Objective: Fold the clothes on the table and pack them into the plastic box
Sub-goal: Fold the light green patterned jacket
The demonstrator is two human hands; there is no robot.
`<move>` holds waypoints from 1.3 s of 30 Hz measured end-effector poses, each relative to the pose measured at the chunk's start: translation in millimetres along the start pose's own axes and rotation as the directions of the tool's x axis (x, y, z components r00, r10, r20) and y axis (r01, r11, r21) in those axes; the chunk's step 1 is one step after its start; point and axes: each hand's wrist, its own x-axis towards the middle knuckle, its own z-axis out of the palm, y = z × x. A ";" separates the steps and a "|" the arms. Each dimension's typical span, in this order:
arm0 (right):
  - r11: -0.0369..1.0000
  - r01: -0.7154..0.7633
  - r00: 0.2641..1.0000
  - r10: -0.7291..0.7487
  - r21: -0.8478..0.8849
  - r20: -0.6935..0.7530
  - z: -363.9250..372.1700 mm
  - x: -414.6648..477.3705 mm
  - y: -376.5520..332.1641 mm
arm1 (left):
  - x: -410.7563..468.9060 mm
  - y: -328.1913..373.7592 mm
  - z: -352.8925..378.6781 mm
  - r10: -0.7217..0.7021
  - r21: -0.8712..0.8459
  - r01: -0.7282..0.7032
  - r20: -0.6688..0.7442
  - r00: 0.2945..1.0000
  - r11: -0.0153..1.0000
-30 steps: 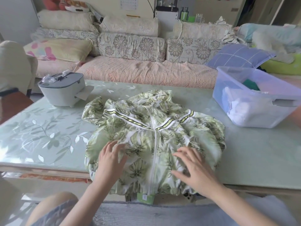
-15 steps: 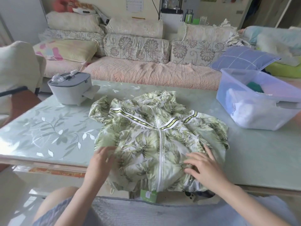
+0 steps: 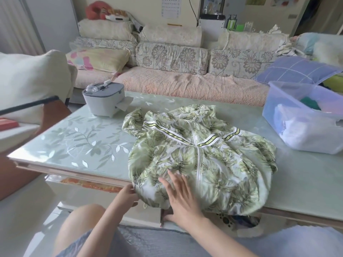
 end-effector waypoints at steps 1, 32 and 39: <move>1.000 -0.012 1.000 0.012 -0.002 -0.006 2.0 -0.4 -2.0 | -2.7 1.0 -1.8 0.007 -0.050 -0.005 0.036 0.999 0.999; 0.720 -0.204 0.979 0.161 0.663 0.126 -59.9 7.9 5.0 | -38.7 32.6 43.2 0.637 -0.113 -0.643 -0.090 0.766 0.757; 0.788 -0.145 0.989 0.094 0.599 0.117 -63.6 5.9 9.5 | -40.3 48.7 42.5 0.650 -0.145 -0.661 -0.122 0.750 0.736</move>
